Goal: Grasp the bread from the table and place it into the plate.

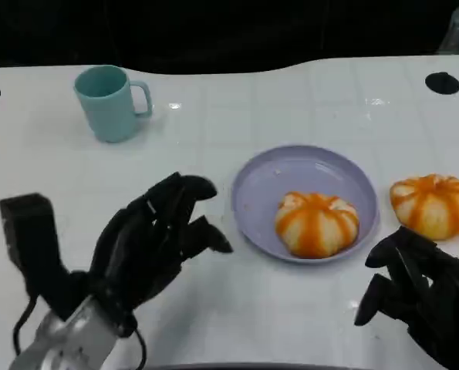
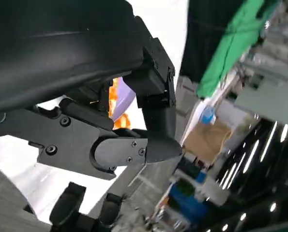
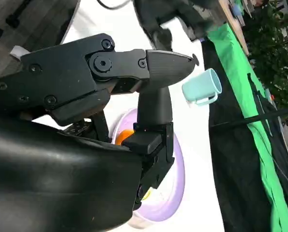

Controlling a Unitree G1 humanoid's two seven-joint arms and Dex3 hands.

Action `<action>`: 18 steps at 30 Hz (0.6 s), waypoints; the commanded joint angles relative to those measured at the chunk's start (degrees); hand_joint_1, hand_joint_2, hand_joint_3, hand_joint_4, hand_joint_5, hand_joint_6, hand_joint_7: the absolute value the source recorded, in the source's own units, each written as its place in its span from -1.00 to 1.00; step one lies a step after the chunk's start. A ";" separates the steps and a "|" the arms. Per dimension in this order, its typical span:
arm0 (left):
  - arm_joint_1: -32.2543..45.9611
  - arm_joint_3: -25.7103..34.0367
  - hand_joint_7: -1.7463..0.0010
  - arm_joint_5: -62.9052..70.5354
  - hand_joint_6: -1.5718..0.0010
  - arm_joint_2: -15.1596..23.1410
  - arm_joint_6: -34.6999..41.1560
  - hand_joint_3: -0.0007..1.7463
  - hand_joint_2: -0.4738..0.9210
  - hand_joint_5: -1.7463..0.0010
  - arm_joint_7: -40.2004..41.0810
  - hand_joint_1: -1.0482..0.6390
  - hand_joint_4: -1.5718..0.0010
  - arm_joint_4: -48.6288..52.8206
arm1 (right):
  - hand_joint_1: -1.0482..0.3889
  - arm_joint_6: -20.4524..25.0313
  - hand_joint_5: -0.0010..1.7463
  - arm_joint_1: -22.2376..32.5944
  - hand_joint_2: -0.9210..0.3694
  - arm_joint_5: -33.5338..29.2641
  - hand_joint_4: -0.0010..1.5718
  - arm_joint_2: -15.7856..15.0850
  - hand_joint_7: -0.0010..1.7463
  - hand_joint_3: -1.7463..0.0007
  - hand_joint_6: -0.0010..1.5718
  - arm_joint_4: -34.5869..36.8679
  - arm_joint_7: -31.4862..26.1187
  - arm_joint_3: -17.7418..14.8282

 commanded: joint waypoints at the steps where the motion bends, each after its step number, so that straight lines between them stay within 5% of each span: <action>1: 4.15 0.58 -0.84 -2.52 0.32 -0.55 3.67 -0.43 1.00 -1.00 4.14 -0.45 0.08 -5.40 | -0.15 -0.59 1.00 0.00 -1.00 0.26 -0.19 -0.66 0.83 0.57 -0.37 0.16 0.35 -0.23; 18: 13.24 -0.04 -1.00 -5.30 0.36 0.31 5.34 -0.45 1.00 -1.00 5.73 -0.40 0.02 -11.32 | -0.14 -0.26 1.00 0.67 -1.00 0.43 -0.21 -0.58 0.84 0.55 -0.38 -1.14 0.01 -0.16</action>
